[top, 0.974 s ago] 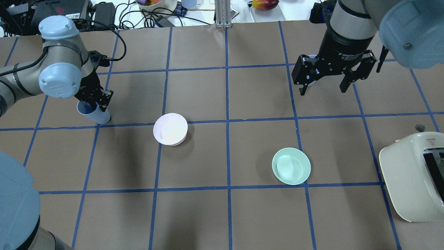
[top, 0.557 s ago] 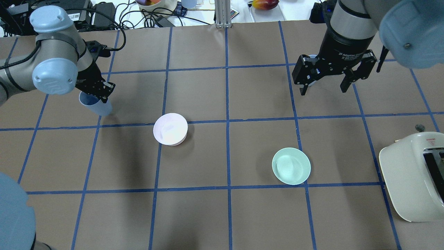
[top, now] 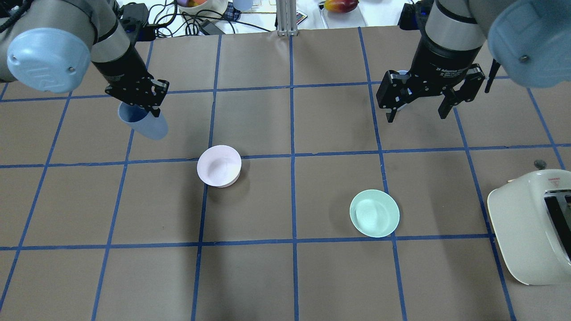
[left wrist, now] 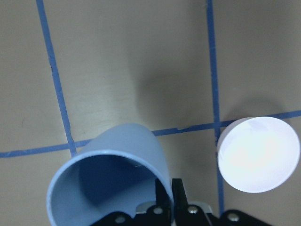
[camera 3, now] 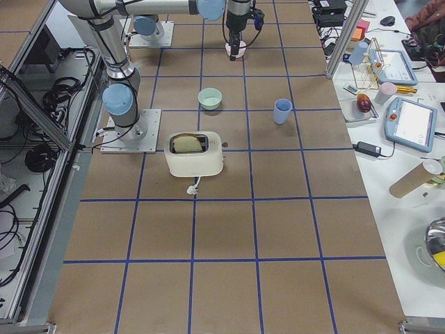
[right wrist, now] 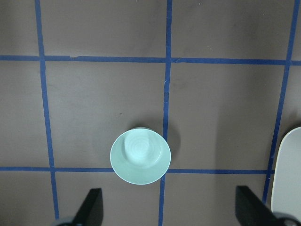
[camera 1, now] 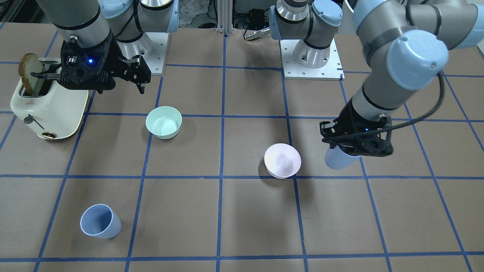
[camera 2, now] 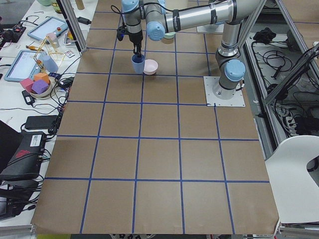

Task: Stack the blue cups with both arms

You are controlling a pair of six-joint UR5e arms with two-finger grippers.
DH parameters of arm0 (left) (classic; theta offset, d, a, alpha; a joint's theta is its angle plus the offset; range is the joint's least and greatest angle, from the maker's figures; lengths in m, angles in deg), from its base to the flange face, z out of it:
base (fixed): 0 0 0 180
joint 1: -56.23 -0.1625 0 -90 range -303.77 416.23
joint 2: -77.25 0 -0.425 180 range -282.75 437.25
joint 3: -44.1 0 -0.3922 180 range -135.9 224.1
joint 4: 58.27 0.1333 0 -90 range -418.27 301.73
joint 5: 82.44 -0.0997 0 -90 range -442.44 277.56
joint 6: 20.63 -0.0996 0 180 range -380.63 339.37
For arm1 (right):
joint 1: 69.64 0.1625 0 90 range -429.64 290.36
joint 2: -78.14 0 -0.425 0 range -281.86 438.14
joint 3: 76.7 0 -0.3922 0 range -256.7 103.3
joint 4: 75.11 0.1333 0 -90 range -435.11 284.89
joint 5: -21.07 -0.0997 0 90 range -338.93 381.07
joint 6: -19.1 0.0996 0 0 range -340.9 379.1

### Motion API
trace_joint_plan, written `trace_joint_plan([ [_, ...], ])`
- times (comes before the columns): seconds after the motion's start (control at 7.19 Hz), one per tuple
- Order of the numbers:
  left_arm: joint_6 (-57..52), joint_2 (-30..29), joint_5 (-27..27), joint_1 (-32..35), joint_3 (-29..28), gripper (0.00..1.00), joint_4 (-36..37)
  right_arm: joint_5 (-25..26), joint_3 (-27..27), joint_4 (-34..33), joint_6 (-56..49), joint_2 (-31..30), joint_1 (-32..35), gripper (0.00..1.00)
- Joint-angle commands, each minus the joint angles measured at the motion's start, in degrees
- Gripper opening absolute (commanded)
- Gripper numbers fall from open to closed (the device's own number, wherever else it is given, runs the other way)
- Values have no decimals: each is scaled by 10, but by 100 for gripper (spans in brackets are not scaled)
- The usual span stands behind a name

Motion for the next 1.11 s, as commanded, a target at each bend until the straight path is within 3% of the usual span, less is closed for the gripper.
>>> trace_joint_plan([
  [0.0,185,0,3,110,-4,0,-2,0,0,-1,0,0,-3,100],
  [0.42,387,-24,10,221,32,0,97,-3,0,-4,-2,4,-42,100],
  [0.7,445,-57,11,263,69,0,198,-1,-1,-42,-85,19,-70,100],
  [0.97,461,-91,10,304,70,0,222,1,1,-61,-100,41,-72,100],
])
